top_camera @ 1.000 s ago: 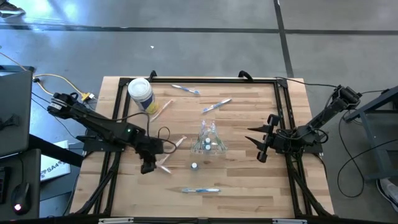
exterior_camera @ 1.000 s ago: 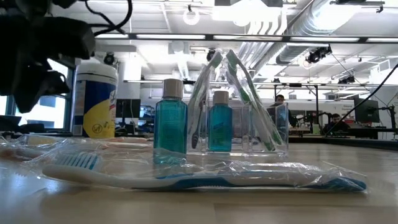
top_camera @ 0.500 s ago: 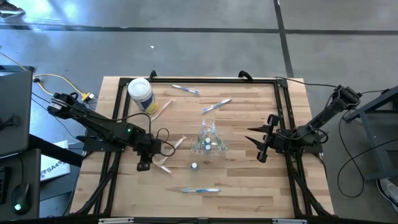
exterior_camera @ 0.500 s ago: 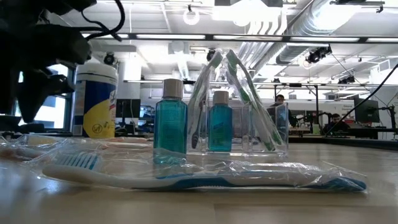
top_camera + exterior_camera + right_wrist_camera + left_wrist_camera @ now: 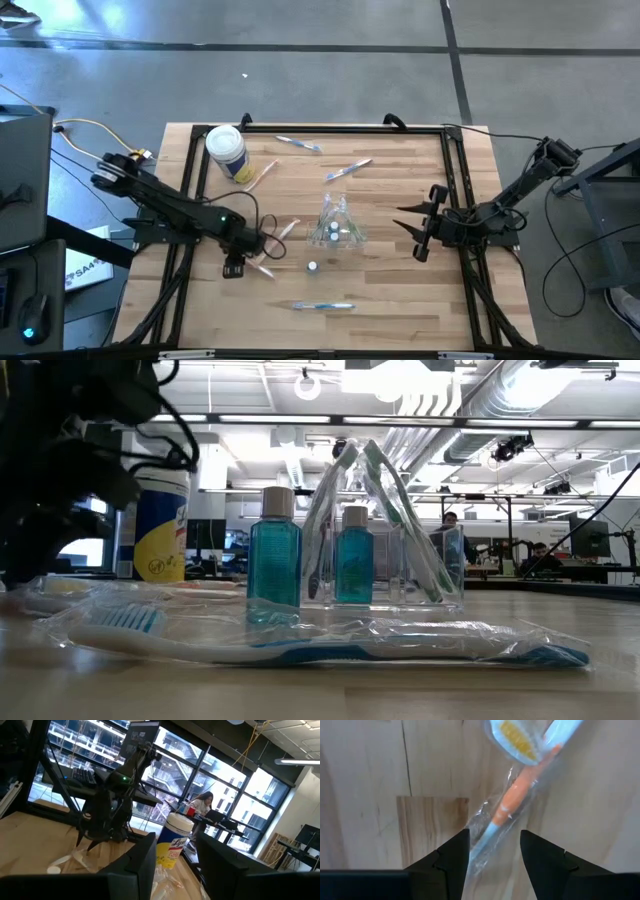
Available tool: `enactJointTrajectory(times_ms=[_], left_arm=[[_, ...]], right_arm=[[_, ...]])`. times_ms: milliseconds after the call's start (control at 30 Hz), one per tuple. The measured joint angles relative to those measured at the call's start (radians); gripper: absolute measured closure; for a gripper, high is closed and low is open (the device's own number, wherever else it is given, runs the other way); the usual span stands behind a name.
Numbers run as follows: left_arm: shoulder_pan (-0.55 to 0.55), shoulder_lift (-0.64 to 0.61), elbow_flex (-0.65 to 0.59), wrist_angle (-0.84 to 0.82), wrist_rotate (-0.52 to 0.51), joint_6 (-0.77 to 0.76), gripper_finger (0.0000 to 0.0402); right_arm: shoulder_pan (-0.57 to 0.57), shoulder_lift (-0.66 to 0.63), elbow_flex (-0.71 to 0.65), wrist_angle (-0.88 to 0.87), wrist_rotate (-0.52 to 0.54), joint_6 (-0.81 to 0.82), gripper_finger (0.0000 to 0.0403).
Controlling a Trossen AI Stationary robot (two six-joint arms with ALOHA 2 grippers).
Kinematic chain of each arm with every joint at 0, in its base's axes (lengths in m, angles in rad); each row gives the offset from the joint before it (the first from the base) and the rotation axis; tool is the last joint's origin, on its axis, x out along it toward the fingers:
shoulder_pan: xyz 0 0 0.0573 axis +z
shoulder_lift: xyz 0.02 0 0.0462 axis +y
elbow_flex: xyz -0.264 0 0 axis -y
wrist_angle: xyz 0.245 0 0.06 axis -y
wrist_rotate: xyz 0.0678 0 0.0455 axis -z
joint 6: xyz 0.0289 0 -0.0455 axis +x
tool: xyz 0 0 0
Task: Pick & Place toothbrushing station
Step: Put the bottom orange toothbrush into the transparent organizer
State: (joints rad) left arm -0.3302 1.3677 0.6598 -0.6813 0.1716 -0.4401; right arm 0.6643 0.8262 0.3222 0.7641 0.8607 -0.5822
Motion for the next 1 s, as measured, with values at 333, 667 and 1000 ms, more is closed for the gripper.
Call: enactJointTrajectory(times_ms=[333, 667, 1000], left_arm=[[0.0, 0.097, 0.004, 0.005, 0.005, -0.007, 0.0227], [0.0, 0.1, 0.002, 0.005, -0.036, -0.001, 0.0317], [0.001, 0.101, 0.002, 0.003, -0.026, -0.005, 0.0396]], right_arm=[[0.0, 0.0, 0.0, -0.003, 0.0, 0.007, 0.027], [0.0, 0.0, 0.0, -0.005, 0.0, 0.033, 0.027], [0.0, 0.0, 0.0, -0.006, 0.0, 0.033, 0.027]])
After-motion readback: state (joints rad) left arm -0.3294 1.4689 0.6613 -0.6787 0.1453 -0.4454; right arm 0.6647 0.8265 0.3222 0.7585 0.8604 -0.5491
